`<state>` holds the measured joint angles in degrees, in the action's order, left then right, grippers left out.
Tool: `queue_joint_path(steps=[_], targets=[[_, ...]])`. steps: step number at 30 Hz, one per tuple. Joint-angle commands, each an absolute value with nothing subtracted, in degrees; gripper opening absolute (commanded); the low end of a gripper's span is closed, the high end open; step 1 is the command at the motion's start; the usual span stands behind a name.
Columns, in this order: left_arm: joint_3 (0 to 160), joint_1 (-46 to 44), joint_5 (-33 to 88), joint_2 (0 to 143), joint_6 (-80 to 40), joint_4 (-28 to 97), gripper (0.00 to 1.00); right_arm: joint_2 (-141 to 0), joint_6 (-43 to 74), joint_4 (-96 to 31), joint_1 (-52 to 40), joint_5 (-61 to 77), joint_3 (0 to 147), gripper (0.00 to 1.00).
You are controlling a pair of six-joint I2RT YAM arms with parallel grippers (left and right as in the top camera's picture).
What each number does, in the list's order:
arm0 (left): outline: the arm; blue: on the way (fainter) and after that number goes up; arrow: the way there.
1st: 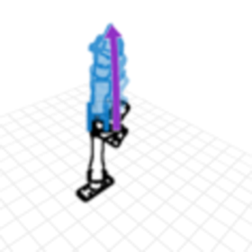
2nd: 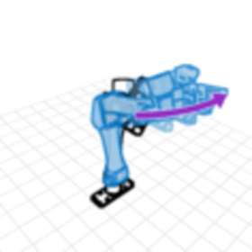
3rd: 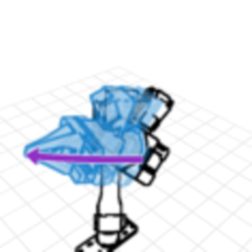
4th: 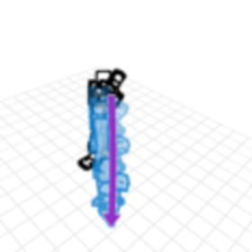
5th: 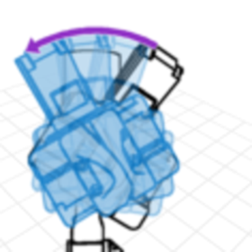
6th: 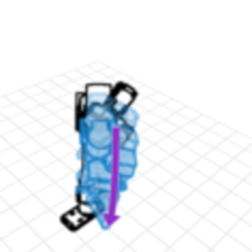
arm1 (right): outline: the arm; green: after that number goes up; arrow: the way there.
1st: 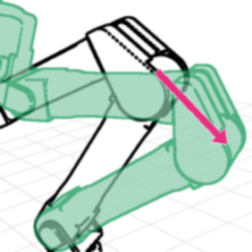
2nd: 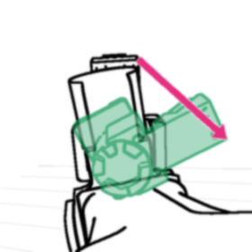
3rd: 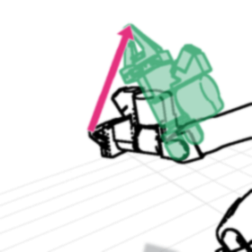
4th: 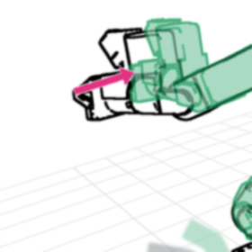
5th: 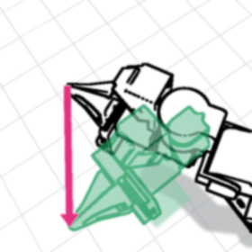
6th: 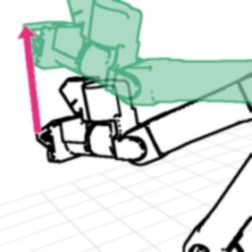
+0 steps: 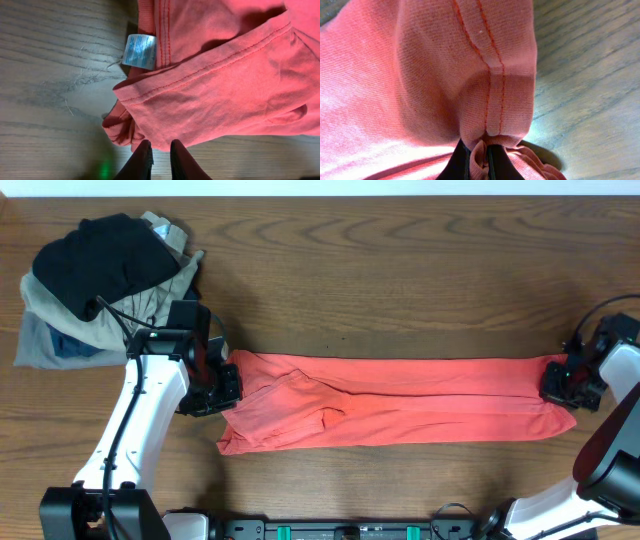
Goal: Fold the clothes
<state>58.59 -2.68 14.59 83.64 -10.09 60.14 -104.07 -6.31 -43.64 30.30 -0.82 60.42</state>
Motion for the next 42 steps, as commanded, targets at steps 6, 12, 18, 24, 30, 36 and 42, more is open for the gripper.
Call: queue_joint_path(steps=[6, 12, 18, 24, 30, 36, 42], targets=[[58.28, -2.59, 13.87, 84.01, -9.67, 60.31, 0.16, -106.06, -2.57, -55.33, 30.46, -0.54, 73.56, 0.01], [58.28, -2.59, 13.87, 84.01, -9.74, 60.31, 0.16, -105.82, -2.63, -63.96, 26.52, 0.86, 80.29, 0.01], [58.28, -2.59, 13.87, 84.01, -9.74, 60.31, 0.16, -104.77, -2.63, -69.95, 18.57, 0.62, 81.87, 0.01], [58.28, -2.59, 13.87, 84.01, -9.74, 60.31, 0.16, -104.57, -1.34, -74.52, 9.39, 0.73, 81.87, 0.01], [58.28, -2.59, 13.87, 84.01, -9.74, 60.29, 0.16, -104.57, 3.75, -76.38, 0.60, 2.87, 81.43, 0.01], [58.28, -2.59, 13.87, 84.01, -9.74, 60.51, 0.16, -104.57, 8.08, -76.07, -5.76, 5.06, 79.55, 0.01], [58.28, -2.59, 13.87, 84.01, -9.74, 60.51, 0.16, -104.57, 10.31, -76.07, -11.73, 5.89, 79.26, 0.01]])
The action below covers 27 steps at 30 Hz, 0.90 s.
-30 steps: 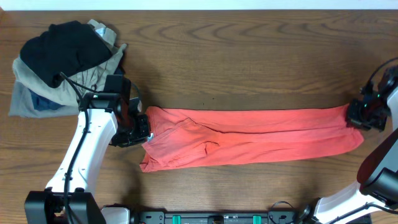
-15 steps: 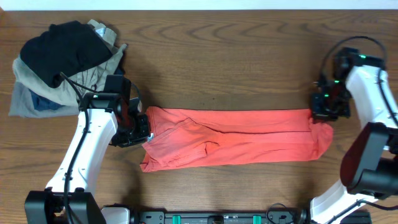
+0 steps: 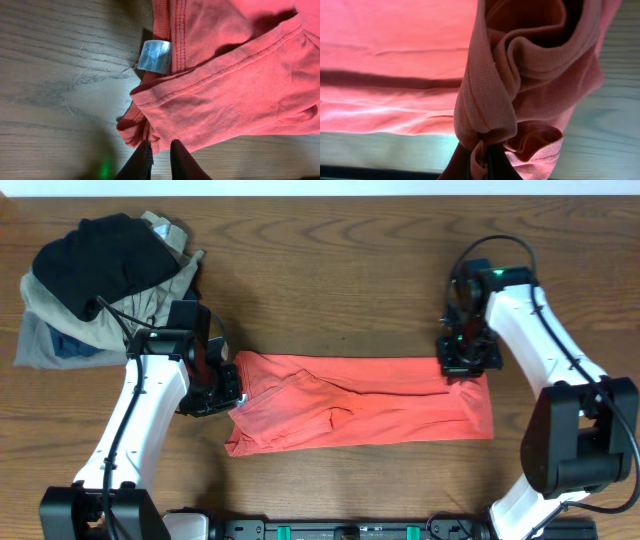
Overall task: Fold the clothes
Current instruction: 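Fold the strip's right end leftward with the right gripper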
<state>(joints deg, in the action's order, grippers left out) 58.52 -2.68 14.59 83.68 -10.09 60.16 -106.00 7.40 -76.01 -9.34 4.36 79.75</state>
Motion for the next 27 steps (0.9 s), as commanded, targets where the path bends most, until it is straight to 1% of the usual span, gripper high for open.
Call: queue_joint_path(steps=[1, 12, 13, 14, 16, 18, 21, 23, 25, 27], targets=[[58.28, -2.59, 13.87, 84.01, -9.74, 60.58, 0.16, -104.57, 10.35, -76.05, -12.62, 5.91, 79.24, 0.01], [58.28, -2.59, 13.87, 84.01, -9.74, 60.77, 0.16, -104.57, 12.86, -76.12, -18.70, 7.53, 79.24, 0.01], [58.28, -2.59, 13.87, 84.01, -9.74, 60.77, 0.16, -104.57, 12.86, -76.09, -19.03, 8.01, 79.24, 0.04], [58.28, -2.59, 13.87, 84.01, -9.74, 60.77, 0.16, -104.57, 12.86, -76.05, -19.42, 8.54, 79.24, 0.09], [58.28, -2.59, 13.87, 84.01, -9.72, 60.77, 0.16, -104.57, 12.82, -75.68, -20.01, 10.24, 79.24, 0.23], [58.28, -2.59, 13.85, 84.01, -9.74, 60.77, 0.16, -104.57, 12.64, -75.20, -20.51, 12.47, 79.24, 0.30], [58.28, -2.59, 13.87, 84.01, -9.72, 60.77, 0.16, -104.57, 11.57, -74.32, -20.86, 13.96, 79.24, 0.33], [58.28, -2.59, 13.85, 84.01, -9.72, 60.77, 0.17, -104.57, 11.53, -73.87, -20.84, 13.32, 79.24, 0.32], [58.28, -2.59, 13.85, 84.01, -9.72, 60.77, 0.16, -104.57, 11.81, -73.67, -20.58, 10.68, 79.24, 0.31], [58.28, -2.59, 13.85, 84.01, -9.72, 60.80, 0.16, -104.57, 14.79, -74.30, -20.18, 5.21, 79.24, 0.32]])
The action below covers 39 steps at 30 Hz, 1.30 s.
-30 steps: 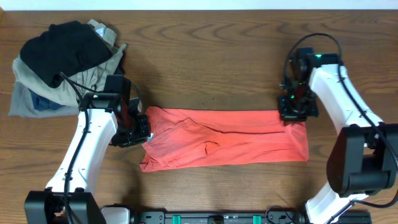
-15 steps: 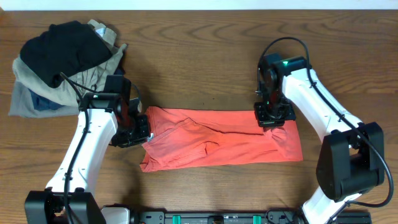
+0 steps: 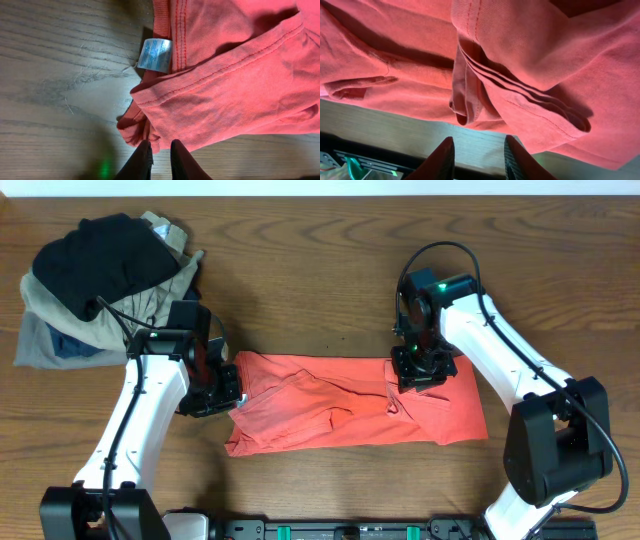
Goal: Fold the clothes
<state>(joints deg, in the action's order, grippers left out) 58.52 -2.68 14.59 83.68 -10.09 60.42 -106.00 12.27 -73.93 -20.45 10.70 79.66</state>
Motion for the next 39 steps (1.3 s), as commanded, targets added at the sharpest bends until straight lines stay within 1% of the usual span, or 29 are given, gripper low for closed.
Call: queue_joint_path(steps=[1, 4, 9, 10, 19, 20, 21, 22, 23, 24, 27, 28, 31, 32, 33, 35, 39], targets=[[58.28, -2.59, 13.85, 84.01, -9.72, 60.80, 0.16, -104.57, 16.97, -74.91, -19.92, 1.78, 79.24, 0.33], [58.28, -2.59, 13.85, 84.01, -9.72, 60.77, 0.16, -104.57, 21.32, -76.34, -19.49, -4.78, 79.22, 0.39], [58.28, -2.59, 13.85, 84.01, -9.72, 60.77, 0.16, -104.57, 17.82, -75.59, -19.42, -4.78, 77.41, 0.54], [58.28, -2.59, 13.85, 84.01, -9.72, 60.77, 0.16, -104.57, 17.74, -75.13, -19.42, -4.78, 76.64, 0.55], [58.28, -2.59, 13.85, 84.01, -9.72, 60.77, 0.16, -104.57, 18.20, -67.51, -19.46, -4.47, 67.42, 0.54], [58.28, -2.59, 13.85, 84.01, -9.72, 60.77, 0.16, -104.57, 18.20, -67.13, -19.46, -4.47, 67.18, 0.52], [58.28, -2.59, 13.85, 84.01, -9.72, 60.77, 0.16, -104.57, 18.20, -66.76, -19.46, -4.40, 66.92, 0.42], [58.28, -2.59, 13.85, 84.01, -9.72, 60.77, 0.16, -104.57, 18.17, -66.52, -19.46, -4.14, 66.92, 0.27], [58.28, -2.59, 13.85, 84.01, -9.72, 60.77, 0.16, -104.57, 18.06, -66.13, -19.53, -3.29, 66.96, 0.06], [58.28, -2.59, 13.85, 84.01, -9.72, 60.77, 0.16, -104.57, 17.28, -65.89, -19.57, -1.85, 67.02, 0.01], [58.28, -2.59, 13.85, 84.01, -9.72, 60.77, 0.16, -104.57, 9.93, -64.66, -19.57, 8.75, 67.20, 0.01], [58.28, -2.59, 13.85, 84.01, -9.72, 60.75, 0.16, -104.57, 4.40, -64.47, -19.57, 15.84, 67.31, 0.01], [58.28, -2.59, 13.85, 84.01, -9.72, 60.77, 0.16, -104.57, -8.67, -65.06, -19.57, 31.14, 67.51, 0.01], [58.28, -2.59, 13.85, 84.01, -9.72, 60.75, 0.16, -104.57, -10.48, -65.12, -19.57, 33.63, 67.51, 0.03], [58.28, -2.59, 13.85, 84.01, -9.72, 60.77, 0.17, -104.57, -11.79, -65.14, -19.57, 35.29, 67.51, 0.07], [58.28, -2.59, 13.85, 84.01, -9.72, 60.77, 0.16, -104.57, -13.21, -65.14, -19.57, 36.07, 67.51, 0.20], [58.28, -2.59, 13.85, 84.01, -9.72, 60.75, 0.17, -104.53, -13.82, -65.19, -19.51, 35.90, 67.53, 0.30]])
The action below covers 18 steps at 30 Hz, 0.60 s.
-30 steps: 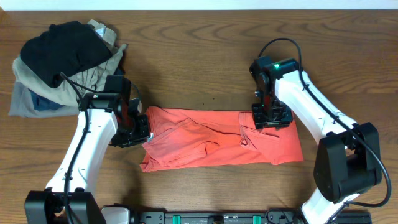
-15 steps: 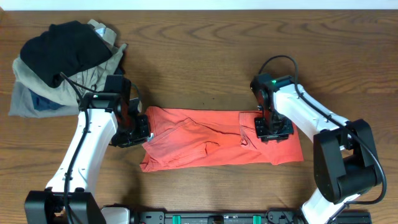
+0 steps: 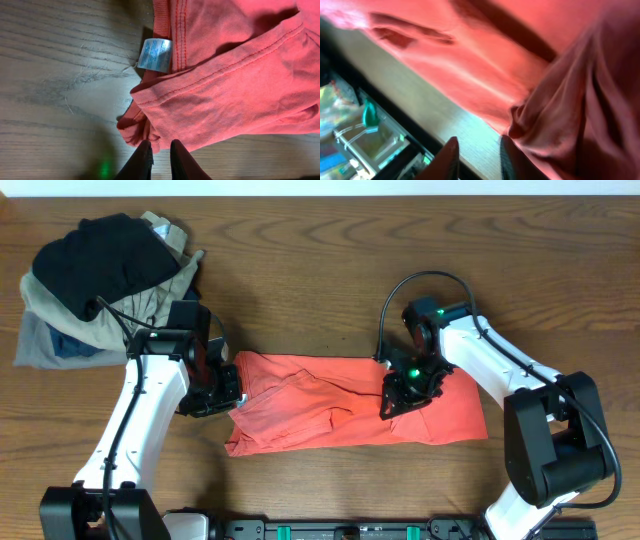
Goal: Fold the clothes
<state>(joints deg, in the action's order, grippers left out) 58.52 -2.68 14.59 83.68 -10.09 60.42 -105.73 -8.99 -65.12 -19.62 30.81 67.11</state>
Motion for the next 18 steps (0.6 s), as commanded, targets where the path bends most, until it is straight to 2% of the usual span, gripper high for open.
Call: queue_joint_path(steps=[1, 5, 12, 15, 18], targets=[[58.28, -2.59, 13.85, 84.01, -9.72, 60.75, 0.16, -104.49, -13.85, -65.34, -19.51, 35.81, 67.57, 0.32], [58.28, -2.59, 13.85, 84.01, -9.72, 60.75, 0.16, -104.47, -12.82, -65.67, -19.51, 33.82, 69.08, 0.32], [58.28, -2.59, 13.85, 84.01, -9.72, 60.88, 0.16, -104.47, 5.76, -63.55, -19.57, 13.13, 75.22, 0.33], [58.28, -2.59, 13.85, 84.01, -9.74, 60.97, 0.16, -104.60, 9.82, -61.60, -19.59, 9.69, 75.16, 0.37], [58.28, -2.59, 13.85, 84.01, -9.74, 61.01, 0.16, -104.71, 10.96, -59.46, -19.97, 8.95, 74.06, 0.44]])
